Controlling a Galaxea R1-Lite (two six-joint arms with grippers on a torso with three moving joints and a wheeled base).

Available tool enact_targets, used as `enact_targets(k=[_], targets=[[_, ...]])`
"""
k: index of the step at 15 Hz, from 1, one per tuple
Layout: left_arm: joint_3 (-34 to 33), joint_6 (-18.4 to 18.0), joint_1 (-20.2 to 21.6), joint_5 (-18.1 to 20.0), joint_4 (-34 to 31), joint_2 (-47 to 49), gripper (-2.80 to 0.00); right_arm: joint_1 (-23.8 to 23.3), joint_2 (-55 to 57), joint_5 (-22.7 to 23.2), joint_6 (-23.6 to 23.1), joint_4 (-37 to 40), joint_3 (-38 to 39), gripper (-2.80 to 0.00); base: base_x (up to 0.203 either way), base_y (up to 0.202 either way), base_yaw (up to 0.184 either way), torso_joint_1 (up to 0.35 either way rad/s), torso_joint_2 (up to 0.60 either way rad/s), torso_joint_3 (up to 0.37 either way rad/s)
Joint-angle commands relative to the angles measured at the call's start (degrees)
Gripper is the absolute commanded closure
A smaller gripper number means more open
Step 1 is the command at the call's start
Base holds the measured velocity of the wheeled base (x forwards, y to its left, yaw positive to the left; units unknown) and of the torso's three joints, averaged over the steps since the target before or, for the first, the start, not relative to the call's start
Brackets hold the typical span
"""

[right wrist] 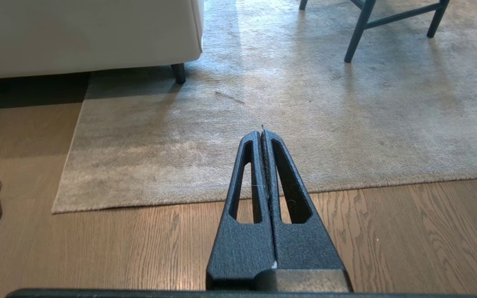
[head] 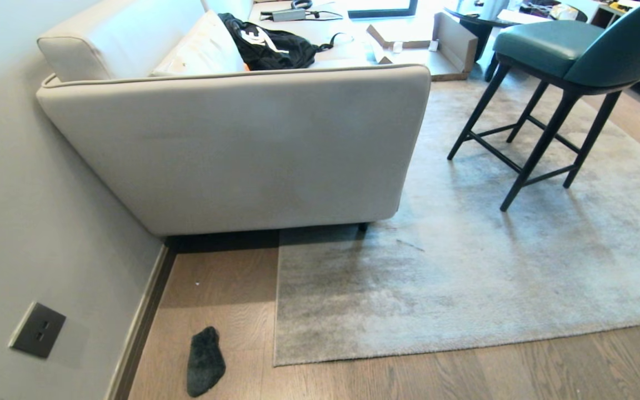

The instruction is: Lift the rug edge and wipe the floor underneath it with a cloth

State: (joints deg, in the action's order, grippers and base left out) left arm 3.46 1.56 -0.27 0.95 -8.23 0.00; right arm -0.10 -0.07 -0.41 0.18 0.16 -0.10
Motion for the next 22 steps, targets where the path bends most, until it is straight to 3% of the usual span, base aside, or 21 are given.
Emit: enact_targets(k=[1, 6, 14, 22], targets=[[0.0, 0.0, 0.0, 0.0, 0.0, 0.0, 0.0, 0.0, 0.1, 0.0, -0.1, -0.1, 0.0, 0.0, 0.0, 0.0, 0.0, 0.0, 0.0, 0.0], [0.0, 0.0, 0.0, 0.0, 0.0, 0.0, 0.0, 0.0, 0.1, 0.0, -0.5, 0.0, 0.0, 0.0, 0.0, 0.0, 0.0, -0.032, -0.07, -0.106], [0.0, 0.0, 0.0, 0.0, 0.0, 0.0, 0.0, 0.0, 0.1, 0.0, -0.7, 0.1, 0.1, 0.0, 0.0, 0.0, 0.0, -0.062, -0.38, -0.451], [0.0, 0.0, 0.0, 0.0, 0.0, 0.0, 0.0, 0.0, 0.1, 0.0, -0.6, 0.0, 0.0, 0.0, 0.0, 0.0, 0.0, 0.055, -0.45, -0.396]])
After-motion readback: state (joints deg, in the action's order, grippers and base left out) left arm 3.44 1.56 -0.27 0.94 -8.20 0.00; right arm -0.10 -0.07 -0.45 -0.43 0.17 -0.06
